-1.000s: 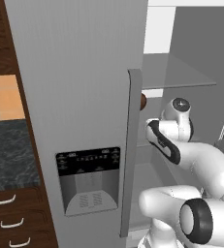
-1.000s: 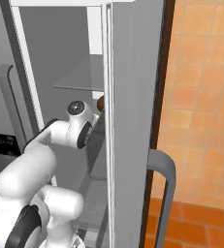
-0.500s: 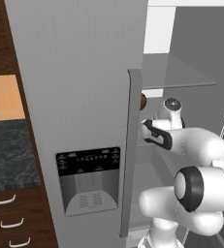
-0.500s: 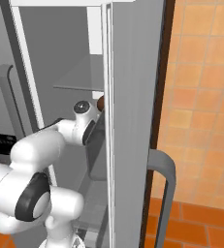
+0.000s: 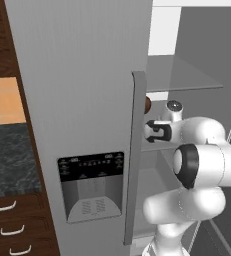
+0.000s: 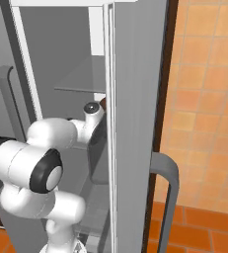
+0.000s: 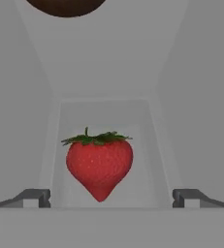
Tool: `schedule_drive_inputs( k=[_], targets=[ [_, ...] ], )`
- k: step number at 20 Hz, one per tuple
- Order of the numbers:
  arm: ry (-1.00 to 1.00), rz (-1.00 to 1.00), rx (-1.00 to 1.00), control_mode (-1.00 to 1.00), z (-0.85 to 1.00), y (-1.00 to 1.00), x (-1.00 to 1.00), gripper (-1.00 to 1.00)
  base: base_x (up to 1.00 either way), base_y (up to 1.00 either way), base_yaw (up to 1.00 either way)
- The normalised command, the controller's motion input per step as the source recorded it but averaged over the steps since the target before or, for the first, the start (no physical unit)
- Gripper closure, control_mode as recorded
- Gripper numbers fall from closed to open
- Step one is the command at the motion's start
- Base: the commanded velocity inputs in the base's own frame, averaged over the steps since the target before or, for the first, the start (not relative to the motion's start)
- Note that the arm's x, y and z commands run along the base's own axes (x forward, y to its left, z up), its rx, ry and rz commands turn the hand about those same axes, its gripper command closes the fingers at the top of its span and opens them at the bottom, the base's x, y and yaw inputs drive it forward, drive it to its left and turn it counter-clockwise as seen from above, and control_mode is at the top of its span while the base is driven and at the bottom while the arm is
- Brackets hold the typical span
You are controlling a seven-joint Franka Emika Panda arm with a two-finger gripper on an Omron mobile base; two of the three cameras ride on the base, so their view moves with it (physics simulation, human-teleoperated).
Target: Take the strawberry from the fridge and place it on top of the pancake, located on the dining counter.
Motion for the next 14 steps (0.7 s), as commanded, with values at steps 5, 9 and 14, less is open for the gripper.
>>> schedule_drive_inputs(
  k=[5, 9, 14],
  targets=[
    [0.0, 0.0, 0.0, -1.0, -0.24, 0.06, 0.22, -1.0, 0.0, 0.0, 0.0],
    [0.0, 0.0, 0.0, -1.0, -0.19, 0.0, 0.34, -1.0, 0.0, 0.0, 0.0],
    [0.0, 0.0, 0.02, -1.0, -0.35, 0.08, -0.05, 1.0, 0.0, 0.0, 0.0]
  ],
)
